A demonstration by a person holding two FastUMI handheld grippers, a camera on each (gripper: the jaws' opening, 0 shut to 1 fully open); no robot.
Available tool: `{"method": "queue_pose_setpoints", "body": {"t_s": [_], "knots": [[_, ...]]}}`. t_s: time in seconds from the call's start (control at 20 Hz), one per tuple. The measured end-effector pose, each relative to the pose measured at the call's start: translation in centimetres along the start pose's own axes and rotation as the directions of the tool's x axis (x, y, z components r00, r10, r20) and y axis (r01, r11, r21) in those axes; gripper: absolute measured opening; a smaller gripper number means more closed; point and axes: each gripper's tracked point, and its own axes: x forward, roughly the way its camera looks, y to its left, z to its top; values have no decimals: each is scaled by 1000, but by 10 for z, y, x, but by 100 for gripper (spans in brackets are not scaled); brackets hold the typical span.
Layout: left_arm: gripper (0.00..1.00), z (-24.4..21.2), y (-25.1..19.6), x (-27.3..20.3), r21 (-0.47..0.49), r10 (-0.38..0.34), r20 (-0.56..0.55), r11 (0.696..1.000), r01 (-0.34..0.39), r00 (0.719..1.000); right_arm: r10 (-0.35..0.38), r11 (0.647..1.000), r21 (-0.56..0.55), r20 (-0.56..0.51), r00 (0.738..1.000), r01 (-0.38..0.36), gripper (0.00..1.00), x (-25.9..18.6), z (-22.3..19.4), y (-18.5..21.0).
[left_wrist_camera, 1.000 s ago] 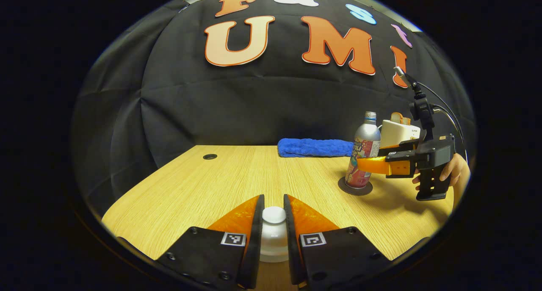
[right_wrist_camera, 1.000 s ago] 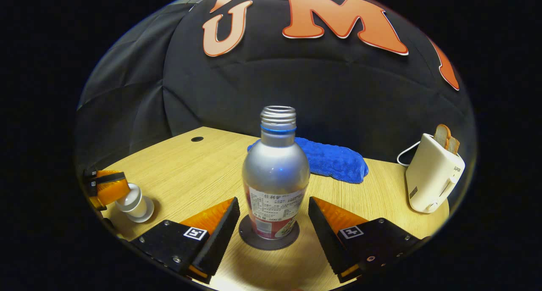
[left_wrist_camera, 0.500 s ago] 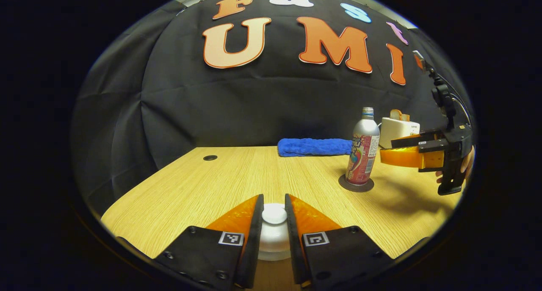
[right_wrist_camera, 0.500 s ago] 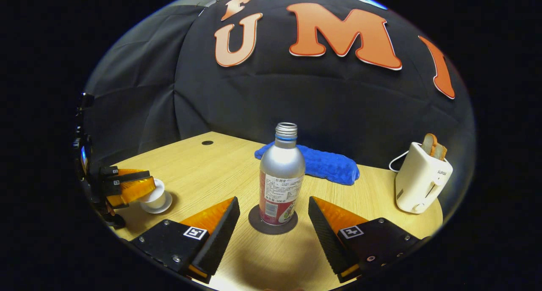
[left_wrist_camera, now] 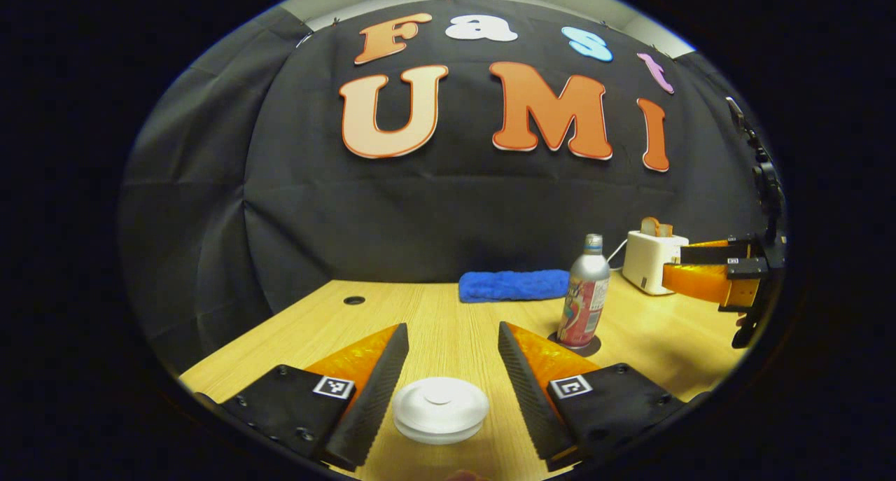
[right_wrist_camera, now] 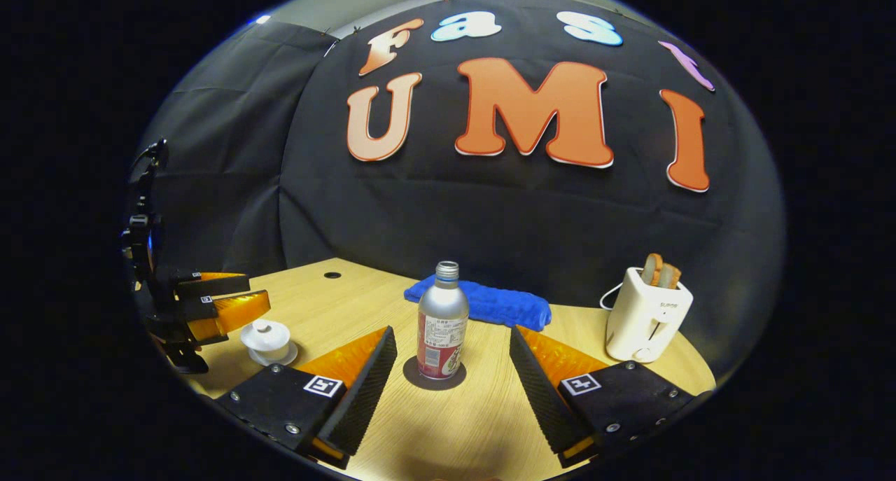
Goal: Open the teacup lid with one hand, grasp the water bottle and pour water into the teacup with the other hand; after pouring, place the water bottle on the coaster and then close the teacup lid.
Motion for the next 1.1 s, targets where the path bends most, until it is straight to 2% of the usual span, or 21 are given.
{"method": "queue_pose_setpoints", "body": {"t_s": [0.2,0.25,0.3,0.35,0.4,0.45,0.6,0.65,0.7,0.9,1.1], "knots": [[99,46,-7,-17,2,4,82,1000,-4,997,-64,998,-12,78,995,65,98,-21,23,-7],[95,53,-7,-21,-1,7,92,1000,-7,996,-73,997,-11,87,994,74,98,-25,27,-7],[99,62,-8,-26,-7,5,104,1000,-5,995,-76,997,-10,93,993,77,100,-28,29,-5],[99,71,-10,-29,-12,3,120,1000,-1,993,-86,996,-9,102,991,87,98,-30,33,-6],[99,78,-10,-32,-16,5,130,1000,-3,991,-102,995,-8,114,988,104,98,-34,37,-9],[95,85,-11,-34,-20,3,144,1000,0,990,-135,991,2,132,982,135,98,-37,42,-14],[95,97,-11,-39,-26,21,160,1000,-17,987,-190,982,40,162,968,186,99,-52,53,-22],[95,100,-15,-39,-22,16,165,1000,-12,986,-190,982,43,169,967,186,99,-53,55,-22],[91,101,-18,-41,-19,10,170,1000,-7,985,-189,982,43,173,967,184,99,-56,57,-21],[91,107,-25,-45,-32,-7,183,999,13,983,-171,985,30,178,969,168,99,-64,62,-17],[99,109,-25,-46,-32,-8,189,999,14,982,-165,986,-1,184,969,168,99,-68,64,-15]]}}
